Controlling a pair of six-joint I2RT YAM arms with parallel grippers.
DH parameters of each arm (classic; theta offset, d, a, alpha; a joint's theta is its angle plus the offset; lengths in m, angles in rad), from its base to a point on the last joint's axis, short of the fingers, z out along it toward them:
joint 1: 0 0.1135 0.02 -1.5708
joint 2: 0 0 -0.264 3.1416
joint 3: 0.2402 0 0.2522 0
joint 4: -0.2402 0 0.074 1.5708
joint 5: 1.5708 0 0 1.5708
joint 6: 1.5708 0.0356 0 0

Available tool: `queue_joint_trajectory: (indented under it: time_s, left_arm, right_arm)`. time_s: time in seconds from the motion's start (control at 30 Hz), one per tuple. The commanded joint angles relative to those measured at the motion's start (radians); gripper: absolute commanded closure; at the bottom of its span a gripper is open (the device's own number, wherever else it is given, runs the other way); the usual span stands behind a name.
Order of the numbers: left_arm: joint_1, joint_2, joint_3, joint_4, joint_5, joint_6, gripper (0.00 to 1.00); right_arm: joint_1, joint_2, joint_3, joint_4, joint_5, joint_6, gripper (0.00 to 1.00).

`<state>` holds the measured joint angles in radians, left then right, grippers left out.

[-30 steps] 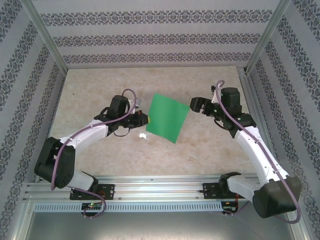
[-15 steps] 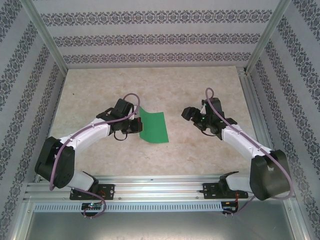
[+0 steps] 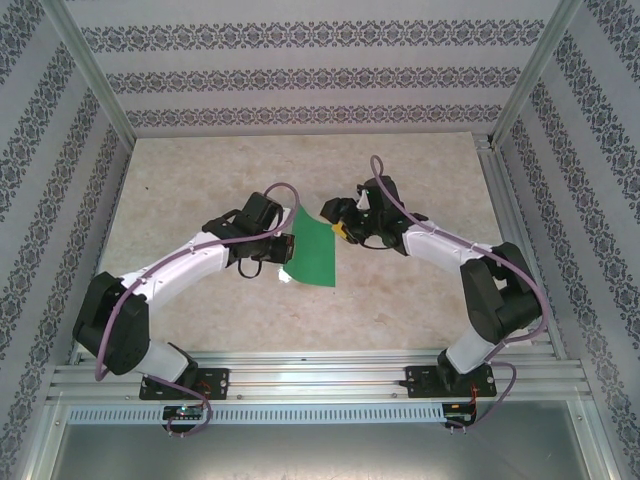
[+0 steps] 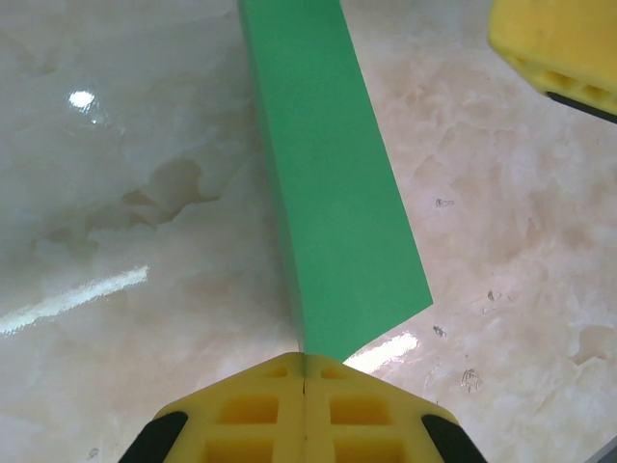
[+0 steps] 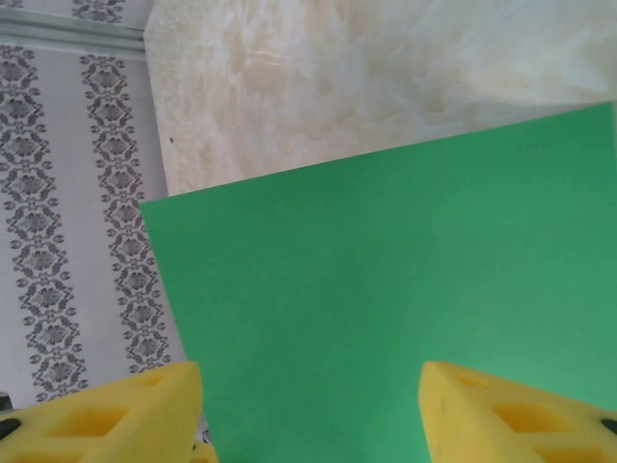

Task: Fold a paper plane with a square sheet of paper (fold left side to right side)
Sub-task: First fold in half a square sheet of paper at the center of the table.

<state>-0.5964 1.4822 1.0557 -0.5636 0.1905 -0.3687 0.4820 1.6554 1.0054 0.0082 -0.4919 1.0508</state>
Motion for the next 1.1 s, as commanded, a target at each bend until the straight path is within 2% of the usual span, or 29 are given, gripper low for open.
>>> queue_joint_trajectory:
  time_s: [0.0, 0.57, 1.07]
  left_arm:
    - [-0.021, 0.034, 0.046, -0.031, -0.031, 0.063, 1.0]
    - [-0.049, 0.088, 0.095, -0.047, -0.058, 0.08, 1.0]
    - [-0.067, 0.113, 0.118, -0.067, -0.078, 0.092, 1.0]
  right_arm:
    - [0.032, 0.05, 0.069, 0.038, -0.012, 0.032, 0.41]
    - [0.099, 0.185, 0.268, -0.212, 0.054, -0.1, 0.48]
    - [0.104, 0.188, 0.311, -0.303, 0.087, -0.153, 0.66]
